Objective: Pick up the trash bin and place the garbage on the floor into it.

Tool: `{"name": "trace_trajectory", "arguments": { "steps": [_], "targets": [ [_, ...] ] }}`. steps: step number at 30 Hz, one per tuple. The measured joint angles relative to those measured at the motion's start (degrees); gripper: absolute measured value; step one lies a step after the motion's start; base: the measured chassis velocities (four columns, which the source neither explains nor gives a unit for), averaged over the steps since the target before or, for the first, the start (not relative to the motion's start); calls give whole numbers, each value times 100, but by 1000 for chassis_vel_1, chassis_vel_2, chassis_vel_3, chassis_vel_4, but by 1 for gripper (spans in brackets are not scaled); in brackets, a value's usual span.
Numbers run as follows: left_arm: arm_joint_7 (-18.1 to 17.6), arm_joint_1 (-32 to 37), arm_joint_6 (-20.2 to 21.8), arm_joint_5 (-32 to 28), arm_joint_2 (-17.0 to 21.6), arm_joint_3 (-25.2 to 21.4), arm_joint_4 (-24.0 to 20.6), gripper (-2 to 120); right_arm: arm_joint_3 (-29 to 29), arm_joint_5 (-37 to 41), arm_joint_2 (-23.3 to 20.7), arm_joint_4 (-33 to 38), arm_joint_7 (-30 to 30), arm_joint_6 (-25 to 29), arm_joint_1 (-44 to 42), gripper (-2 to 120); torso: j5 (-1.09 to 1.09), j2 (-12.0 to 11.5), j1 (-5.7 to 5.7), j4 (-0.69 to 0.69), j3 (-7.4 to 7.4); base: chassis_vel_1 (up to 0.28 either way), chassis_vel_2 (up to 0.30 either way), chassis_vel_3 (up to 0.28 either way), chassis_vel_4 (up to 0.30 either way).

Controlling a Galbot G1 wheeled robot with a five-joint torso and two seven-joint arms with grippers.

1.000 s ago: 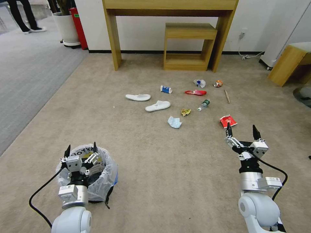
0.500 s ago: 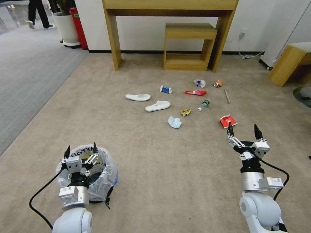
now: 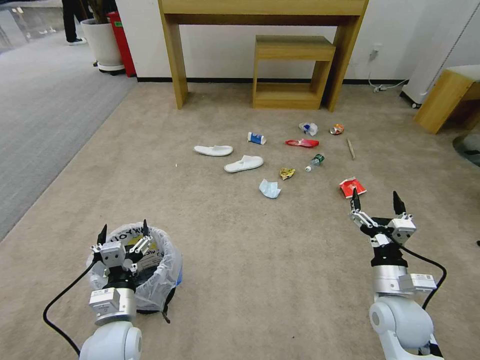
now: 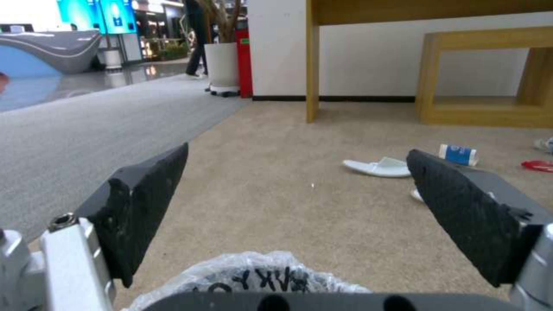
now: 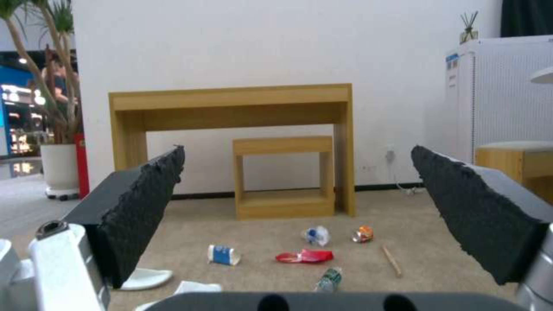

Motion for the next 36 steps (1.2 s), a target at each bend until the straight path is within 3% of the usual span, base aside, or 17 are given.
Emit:
{"name": "trace_trajectory", "arguments": {
  "steps": [17, 36],
  "targets": [
    [-1, -26, 0, 0, -18, -4, 55, 100, 2, -4, 10, -89, -119, 84, 8, 100, 0, 0, 0, 0, 0, 86, 70, -81, -78],
    [-14, -68, -1, -9, -15, -16, 129, 100, -16, 59, 40, -190, -236, 206, 50, 100, 0, 0, 0, 0, 0, 4, 5, -4, -7]
  ]
}}
